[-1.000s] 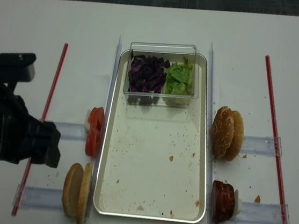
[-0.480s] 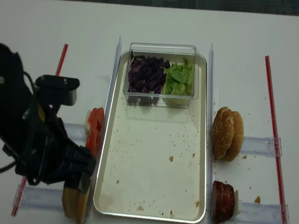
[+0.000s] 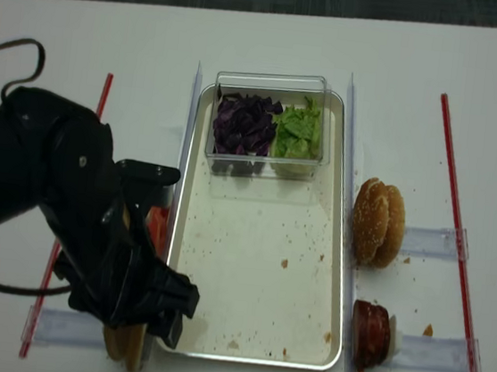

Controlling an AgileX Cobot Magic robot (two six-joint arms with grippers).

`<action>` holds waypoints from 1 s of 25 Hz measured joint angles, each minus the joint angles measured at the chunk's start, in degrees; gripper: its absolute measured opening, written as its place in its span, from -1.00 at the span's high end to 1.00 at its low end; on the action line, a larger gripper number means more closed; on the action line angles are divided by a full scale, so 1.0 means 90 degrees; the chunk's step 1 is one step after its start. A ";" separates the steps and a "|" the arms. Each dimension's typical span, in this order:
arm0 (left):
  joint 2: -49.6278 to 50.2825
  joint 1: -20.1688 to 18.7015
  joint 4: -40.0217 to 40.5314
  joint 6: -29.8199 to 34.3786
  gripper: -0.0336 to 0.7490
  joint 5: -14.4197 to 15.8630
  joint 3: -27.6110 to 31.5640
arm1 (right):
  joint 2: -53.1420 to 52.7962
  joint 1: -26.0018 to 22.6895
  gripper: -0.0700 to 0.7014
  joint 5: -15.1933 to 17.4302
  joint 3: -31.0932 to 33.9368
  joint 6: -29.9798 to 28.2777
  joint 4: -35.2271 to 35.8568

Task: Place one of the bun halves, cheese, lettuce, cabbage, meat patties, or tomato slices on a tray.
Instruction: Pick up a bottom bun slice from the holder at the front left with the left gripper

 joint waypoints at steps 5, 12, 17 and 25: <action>0.0013 -0.0009 0.0000 -0.0012 -0.48 -0.0120 0.0000 | 0.0000 0.0000 -0.97 0.0000 0.0000 0.0000 0.0000; 0.0115 -0.0009 0.0000 -0.0012 -0.48 -0.0203 0.0000 | 0.0000 0.0000 -0.97 0.0000 0.0000 0.0000 0.0000; 0.0319 -0.0009 0.0000 0.0000 -0.35 -0.0404 0.0000 | 0.0000 0.0000 -0.97 0.0000 0.0000 0.0000 0.0000; 0.0535 -0.0009 0.0040 0.0024 -0.24 -0.0513 0.0000 | 0.0000 0.0000 -0.97 0.0000 0.0000 0.0000 0.0000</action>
